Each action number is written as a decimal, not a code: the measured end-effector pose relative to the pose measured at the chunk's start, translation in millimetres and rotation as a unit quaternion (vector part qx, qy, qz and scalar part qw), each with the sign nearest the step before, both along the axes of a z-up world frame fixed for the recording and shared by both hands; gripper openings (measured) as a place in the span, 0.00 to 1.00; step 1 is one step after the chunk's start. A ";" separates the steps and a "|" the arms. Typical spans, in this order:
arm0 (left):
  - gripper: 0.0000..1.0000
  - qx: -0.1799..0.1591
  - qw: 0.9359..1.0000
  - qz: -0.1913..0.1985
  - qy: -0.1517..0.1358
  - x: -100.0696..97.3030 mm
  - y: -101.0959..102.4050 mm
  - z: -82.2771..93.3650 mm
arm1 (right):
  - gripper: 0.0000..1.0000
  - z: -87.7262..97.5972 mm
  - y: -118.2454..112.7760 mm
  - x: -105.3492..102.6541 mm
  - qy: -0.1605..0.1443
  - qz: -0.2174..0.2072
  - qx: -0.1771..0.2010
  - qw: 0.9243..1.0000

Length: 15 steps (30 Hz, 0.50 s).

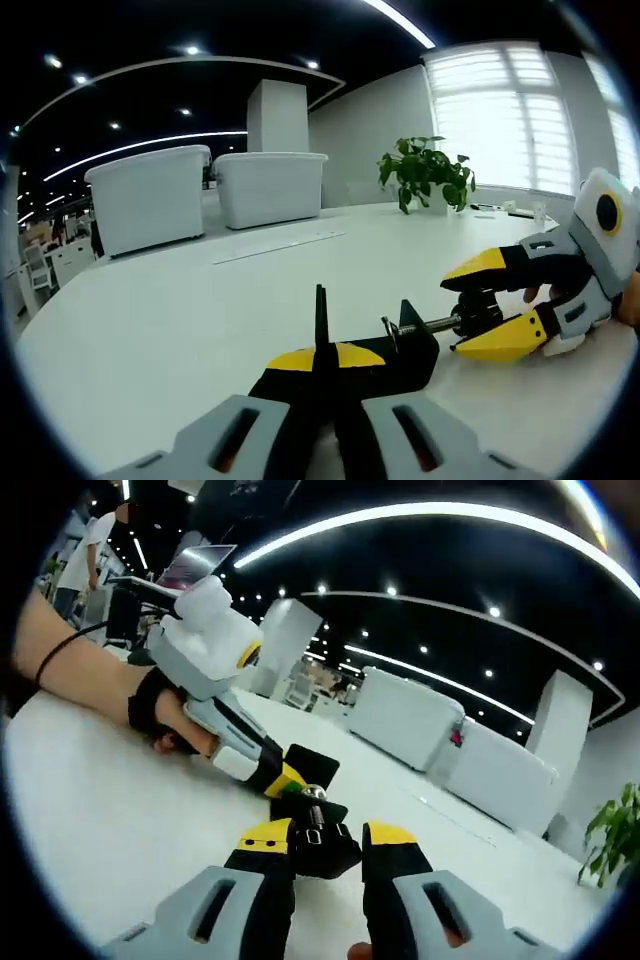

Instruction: Clamp the fixed fixture on the desktop, loosen the retaining clip, secure it to the edge of the desk, and tighten the retaining clip.

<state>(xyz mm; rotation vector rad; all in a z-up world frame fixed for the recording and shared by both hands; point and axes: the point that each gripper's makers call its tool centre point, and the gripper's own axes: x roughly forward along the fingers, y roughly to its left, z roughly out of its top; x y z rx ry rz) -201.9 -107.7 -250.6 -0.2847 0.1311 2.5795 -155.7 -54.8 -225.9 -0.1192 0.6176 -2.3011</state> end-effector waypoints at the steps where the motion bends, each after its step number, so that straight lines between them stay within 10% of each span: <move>1: 0.05 0.000 1.000 0.000 0.000 -0.3 -0.1 -0.1 | 0.25 -0.1 -0.3 -1.0 0.001 0.000 0.002 1.000; 9: 0.05 -0.001 1.000 0.001 0.000 0.3 0.0 -0.2 | 0.26 2.6 2.7 -14.1 0.016 -0.010 0.017 1.000; 11: 0.05 -0.001 1.000 0.000 0.001 1.2 0.8 -0.1 | 0.26 2.2 2.5 -11.8 -0.061 -0.010 -0.055 0.997; 15: 0.05 -0.001 1.000 -0.002 0.001 3.1 2.0 0.0 | 0.30 13.1 18.7 -22.4 -0.188 -0.012 -0.204 0.961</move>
